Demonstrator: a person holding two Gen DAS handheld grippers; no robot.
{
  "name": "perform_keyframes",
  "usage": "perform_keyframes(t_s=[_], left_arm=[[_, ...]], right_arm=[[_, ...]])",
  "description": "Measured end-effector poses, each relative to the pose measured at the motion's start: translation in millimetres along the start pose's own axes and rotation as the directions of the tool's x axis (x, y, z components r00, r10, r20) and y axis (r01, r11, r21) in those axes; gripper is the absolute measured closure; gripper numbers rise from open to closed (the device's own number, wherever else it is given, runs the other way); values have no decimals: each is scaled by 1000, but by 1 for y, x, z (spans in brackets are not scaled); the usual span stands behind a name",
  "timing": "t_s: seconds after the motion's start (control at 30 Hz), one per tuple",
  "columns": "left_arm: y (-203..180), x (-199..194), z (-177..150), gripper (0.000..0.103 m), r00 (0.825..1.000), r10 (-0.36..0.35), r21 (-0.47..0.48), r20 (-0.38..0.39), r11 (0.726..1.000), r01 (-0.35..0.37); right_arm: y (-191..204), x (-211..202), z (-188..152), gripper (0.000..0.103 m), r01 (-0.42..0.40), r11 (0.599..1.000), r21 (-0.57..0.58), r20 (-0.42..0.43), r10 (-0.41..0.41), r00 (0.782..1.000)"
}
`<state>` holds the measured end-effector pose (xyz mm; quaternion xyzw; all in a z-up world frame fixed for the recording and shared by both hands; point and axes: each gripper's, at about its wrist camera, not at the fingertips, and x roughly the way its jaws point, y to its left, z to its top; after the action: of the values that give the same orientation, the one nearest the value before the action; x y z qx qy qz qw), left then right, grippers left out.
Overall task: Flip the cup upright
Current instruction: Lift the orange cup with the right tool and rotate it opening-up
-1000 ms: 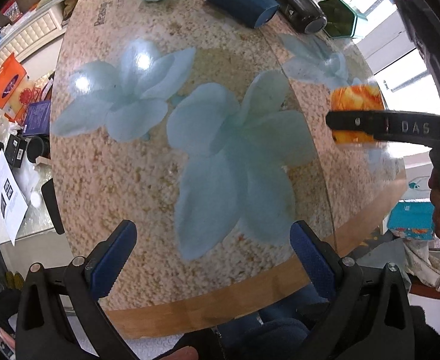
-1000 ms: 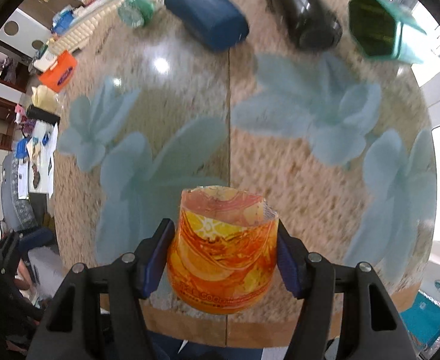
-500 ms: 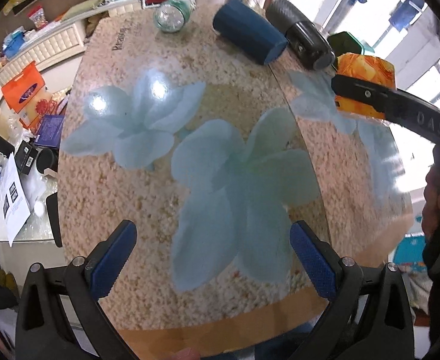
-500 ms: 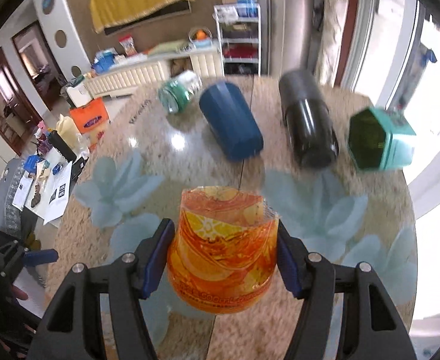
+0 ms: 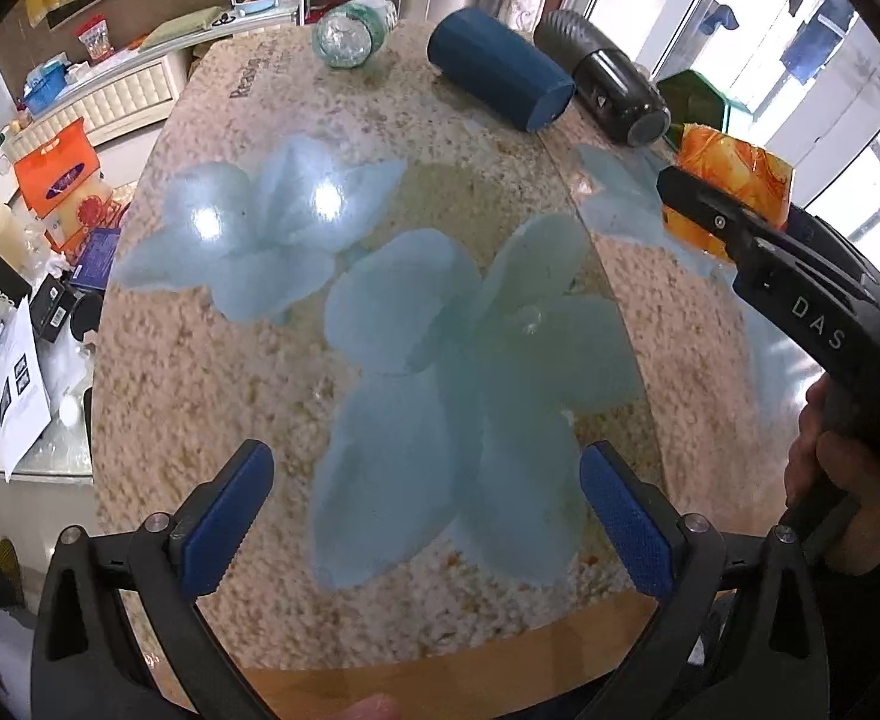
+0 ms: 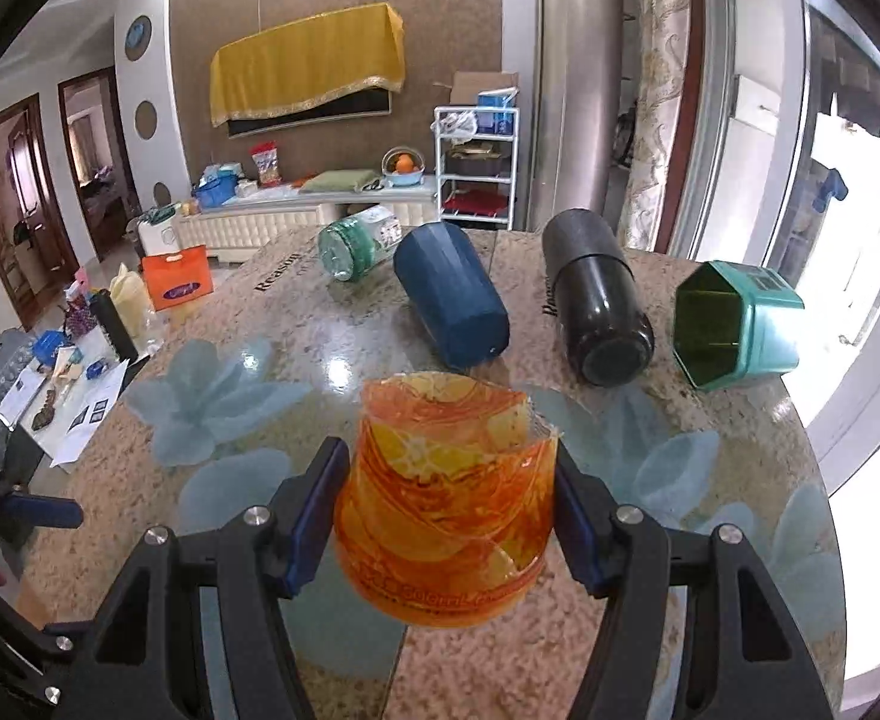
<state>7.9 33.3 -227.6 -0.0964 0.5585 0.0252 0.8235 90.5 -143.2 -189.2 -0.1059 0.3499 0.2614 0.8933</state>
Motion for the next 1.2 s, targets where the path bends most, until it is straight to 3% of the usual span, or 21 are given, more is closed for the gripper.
perform_keyframes(t_s=[0.47, 1.03, 1.2], left_arm=[[-5, 11, -7, 0, 999, -11, 2, -37, 1000, 11], [-1, 21, -16, 0, 997, -3, 11, -73, 1000, 4], [-2, 23, -19, 0, 997, 6, 25, -82, 1000, -4]], right_arm=[[-1, 7, -16, 41, 18, 1000, 21, 1, -18, 1000], [5, 15, -45, 39, 27, 999, 34, -67, -25, 997], [2, 13, -46, 26, 12, 999, 50, -79, -8, 997]])
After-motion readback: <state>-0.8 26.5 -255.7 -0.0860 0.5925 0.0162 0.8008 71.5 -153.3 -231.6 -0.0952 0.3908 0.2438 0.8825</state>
